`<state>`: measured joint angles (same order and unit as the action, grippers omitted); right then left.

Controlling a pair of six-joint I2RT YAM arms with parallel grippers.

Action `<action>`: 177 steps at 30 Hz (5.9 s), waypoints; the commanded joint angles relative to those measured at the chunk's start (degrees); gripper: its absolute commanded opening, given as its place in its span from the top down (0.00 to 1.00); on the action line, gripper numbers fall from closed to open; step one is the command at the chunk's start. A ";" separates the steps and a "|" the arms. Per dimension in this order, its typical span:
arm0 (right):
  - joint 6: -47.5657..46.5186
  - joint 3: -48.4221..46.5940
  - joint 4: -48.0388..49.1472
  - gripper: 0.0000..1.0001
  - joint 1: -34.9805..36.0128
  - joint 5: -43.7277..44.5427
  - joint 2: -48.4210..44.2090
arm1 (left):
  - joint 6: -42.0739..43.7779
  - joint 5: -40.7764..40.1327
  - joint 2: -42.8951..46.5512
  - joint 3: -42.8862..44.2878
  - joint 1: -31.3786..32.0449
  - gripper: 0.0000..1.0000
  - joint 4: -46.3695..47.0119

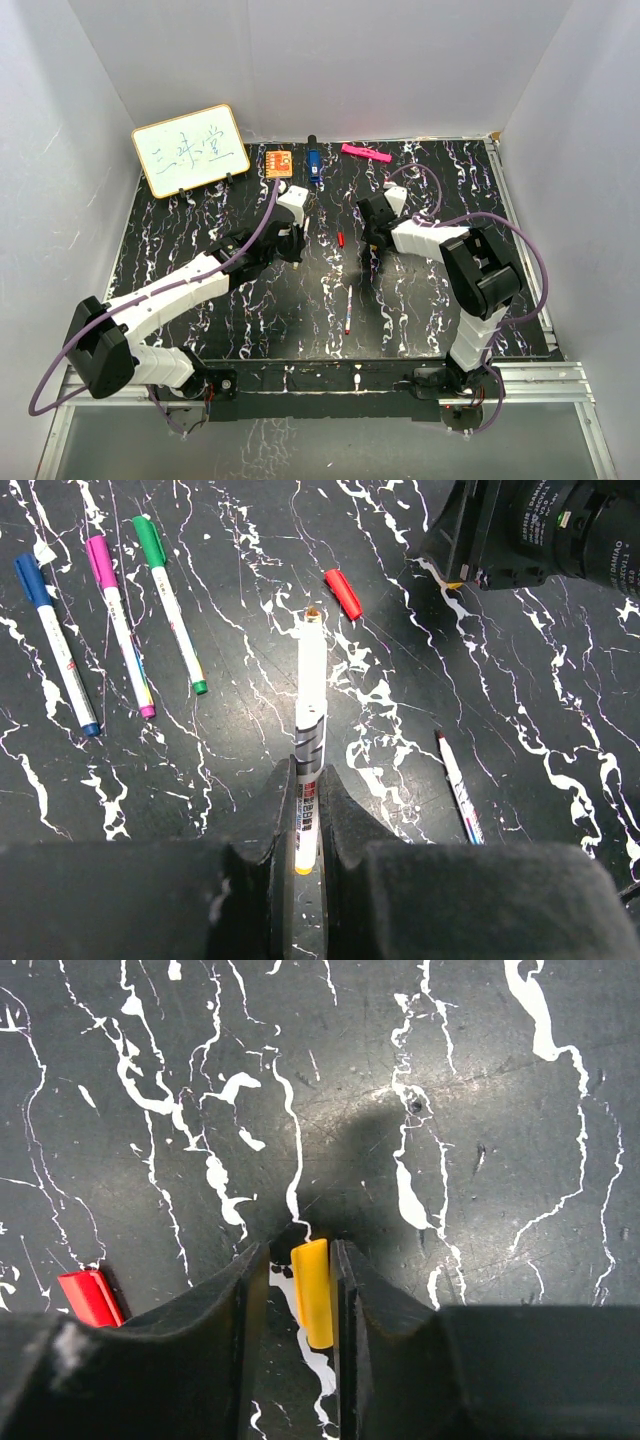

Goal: Insert the pens into the pen caps

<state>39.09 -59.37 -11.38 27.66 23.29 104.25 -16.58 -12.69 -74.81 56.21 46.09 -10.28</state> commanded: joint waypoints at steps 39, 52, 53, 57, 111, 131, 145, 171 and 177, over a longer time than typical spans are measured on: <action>1.75 -0.43 -13.38 0.85 4.40 0.87 8.16 | 0.41 -2.17 1.17 -0.11 -0.29 1.00 0.07; -0.24 -3.95 -11.03 1.00 4.21 1.47 3.34 | 0.96 0.36 0.54 -1.59 -0.29 1.00 2.88; -0.72 -4.86 -10.20 1.00 4.10 1.93 2.34 | 0.94 1.14 0.54 -1.88 -0.29 1.00 3.38; -3.22 -6.16 -3.71 1.00 3.48 3.27 -3.22 | -0.08 4.70 1.07 -4.47 -0.29 1.00 8.55; -11.34 31.41 68.76 1.00 3.28 -29.29 -39.01 | -19.18 31.02 -4.21 -13.00 -0.27 1.00 51.69; -10.99 31.86 68.10 1.00 3.28 -29.62 -38.77 | -17.96 29.46 -2.44 -13.47 -0.27 1.00 51.38; -10.00 31.71 68.56 1.00 3.41 -29.83 -38.72 | -18.52 29.86 -3.33 -13.54 -0.27 1.00 51.46; -8.56 31.69 67.49 1.00 3.72 -31.36 -39.01 | -18.50 29.21 -4.18 -13.57 -0.31 1.00 50.97; -8.68 31.84 65.70 1.00 3.72 -31.55 -39.49 | -17.14 27.49 -2.69 -13.65 -0.28 1.00 50.24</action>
<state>30.33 -27.83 53.65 31.07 -7.53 66.00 -35.42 16.36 -79.75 41.91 45.93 38.94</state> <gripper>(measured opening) 0.068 0.055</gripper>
